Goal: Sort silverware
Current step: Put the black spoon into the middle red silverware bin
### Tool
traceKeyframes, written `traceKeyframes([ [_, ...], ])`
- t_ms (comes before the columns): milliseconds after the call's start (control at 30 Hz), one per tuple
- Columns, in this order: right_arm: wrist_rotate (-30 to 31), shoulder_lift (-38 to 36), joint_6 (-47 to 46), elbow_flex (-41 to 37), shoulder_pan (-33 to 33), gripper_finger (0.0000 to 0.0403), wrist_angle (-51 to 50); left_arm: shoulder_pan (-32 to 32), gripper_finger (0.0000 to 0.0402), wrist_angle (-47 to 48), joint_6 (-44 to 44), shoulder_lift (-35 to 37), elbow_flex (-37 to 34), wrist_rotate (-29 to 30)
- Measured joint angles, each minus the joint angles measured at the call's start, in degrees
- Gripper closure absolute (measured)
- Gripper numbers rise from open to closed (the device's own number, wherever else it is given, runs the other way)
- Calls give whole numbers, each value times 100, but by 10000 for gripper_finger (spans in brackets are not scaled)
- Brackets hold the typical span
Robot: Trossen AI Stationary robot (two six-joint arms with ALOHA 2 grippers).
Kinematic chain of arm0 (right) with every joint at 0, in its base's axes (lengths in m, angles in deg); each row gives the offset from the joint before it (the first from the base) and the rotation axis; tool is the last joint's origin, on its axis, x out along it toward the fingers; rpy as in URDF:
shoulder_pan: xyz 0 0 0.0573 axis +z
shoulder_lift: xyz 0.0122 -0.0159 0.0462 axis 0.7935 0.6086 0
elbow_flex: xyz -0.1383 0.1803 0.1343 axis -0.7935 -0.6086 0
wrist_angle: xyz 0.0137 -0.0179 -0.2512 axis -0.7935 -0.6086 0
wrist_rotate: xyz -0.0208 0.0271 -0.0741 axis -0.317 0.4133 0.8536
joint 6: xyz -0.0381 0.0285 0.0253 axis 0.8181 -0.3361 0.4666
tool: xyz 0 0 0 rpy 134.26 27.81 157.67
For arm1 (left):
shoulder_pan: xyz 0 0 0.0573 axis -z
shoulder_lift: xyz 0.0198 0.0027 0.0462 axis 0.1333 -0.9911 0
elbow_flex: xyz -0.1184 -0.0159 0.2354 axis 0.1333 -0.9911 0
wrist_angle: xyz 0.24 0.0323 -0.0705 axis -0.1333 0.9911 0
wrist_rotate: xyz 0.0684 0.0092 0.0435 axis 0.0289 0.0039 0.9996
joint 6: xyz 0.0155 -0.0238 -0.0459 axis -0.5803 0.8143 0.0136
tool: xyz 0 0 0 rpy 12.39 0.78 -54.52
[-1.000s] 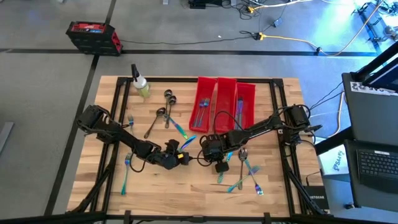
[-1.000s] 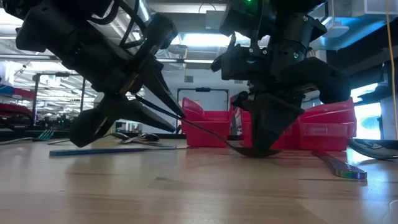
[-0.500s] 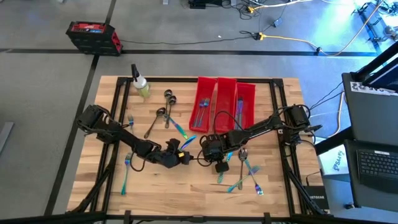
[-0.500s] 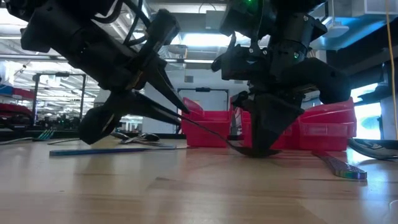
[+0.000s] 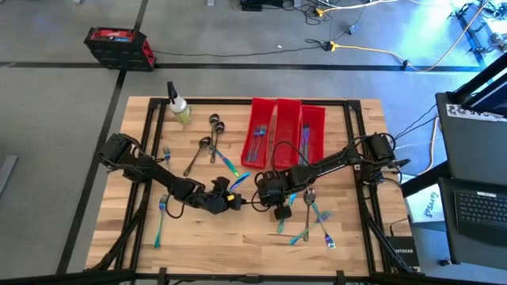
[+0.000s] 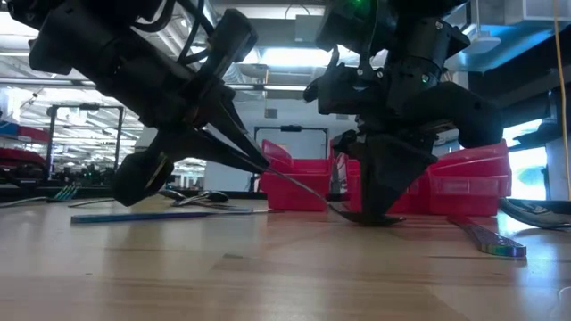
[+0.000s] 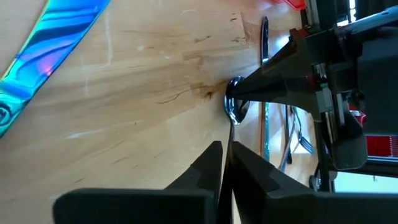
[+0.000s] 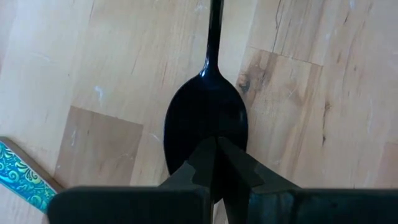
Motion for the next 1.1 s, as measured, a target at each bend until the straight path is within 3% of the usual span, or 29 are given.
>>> traceKeyframes([
  [467,0,2,-1,0,0,403,0,0,390,4,-5,0,0,-97],
  [1100,4,7,-110,2,0,403,-105,-11,238,25,59,0,-9,-201],
])
